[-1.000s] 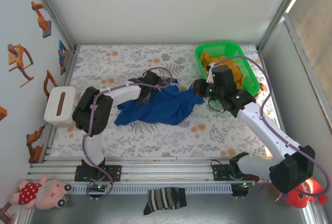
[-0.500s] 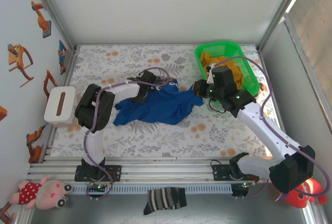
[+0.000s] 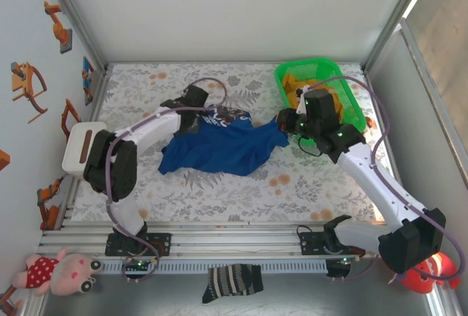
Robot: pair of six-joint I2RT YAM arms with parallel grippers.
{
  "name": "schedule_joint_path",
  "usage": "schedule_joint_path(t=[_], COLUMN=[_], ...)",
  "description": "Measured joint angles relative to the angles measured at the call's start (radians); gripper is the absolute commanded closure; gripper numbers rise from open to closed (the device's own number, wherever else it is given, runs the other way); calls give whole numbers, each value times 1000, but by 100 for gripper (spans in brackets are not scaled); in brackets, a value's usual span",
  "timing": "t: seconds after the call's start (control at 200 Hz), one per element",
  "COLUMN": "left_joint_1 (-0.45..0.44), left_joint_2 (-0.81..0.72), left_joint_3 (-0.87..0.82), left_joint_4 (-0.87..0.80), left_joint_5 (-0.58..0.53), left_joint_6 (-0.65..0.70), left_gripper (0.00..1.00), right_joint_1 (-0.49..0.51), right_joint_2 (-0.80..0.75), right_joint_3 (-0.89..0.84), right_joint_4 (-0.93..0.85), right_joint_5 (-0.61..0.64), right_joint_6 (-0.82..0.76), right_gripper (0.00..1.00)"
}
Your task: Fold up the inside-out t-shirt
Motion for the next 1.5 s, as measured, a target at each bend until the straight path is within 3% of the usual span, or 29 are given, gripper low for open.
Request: schedule_joint_path(t=[0.15,0.31,0.396,0.526,0.651,0.706,0.751,0.826,0.956,1.227,1.347,1.502], left_joint_1=[153,395,479,520,520,520,520,520,524,521,414,218], left_joint_2=[-151,-291,-348,-408,-444,-463,-479,-498,-488,-238,-266,-348], left_joint_3=[101,232,260,261,246,229,212,174,72,-71,-130,-231], left_joint_4=[-37,-28,6,57,82,87,85,87,92,48,18,4], left_joint_5=[185,476,623,787,890,922,940,959,954,777,658,494], left_joint_6=[-20,-109,-175,-274,-356,-390,-417,-442,-457,-377,-351,-346], left_gripper=[98,95,97,99,98,95,87,74,65,50,42,42], right_joint_1=[-84,-212,-254,-259,-259,-256,-253,-247,-243,-209,-198,-195], right_joint_2=[35,48,49,42,16,-5,-18,-40,-83,-6,18,18], right_joint_3=[148,346,431,477,389,325,286,231,130,-42,-79,-85], right_joint_4=[-38,-66,-65,-33,43,68,72,81,122,179,179,196], right_joint_5=[-26,-72,-105,-190,-275,-303,-314,-319,-315,-307,-300,-289], right_joint_6=[-23,-30,-29,-6,60,95,116,138,160,161,158,158], right_gripper=[100,100,100,100,100,100,100,100,100,100,100,100])
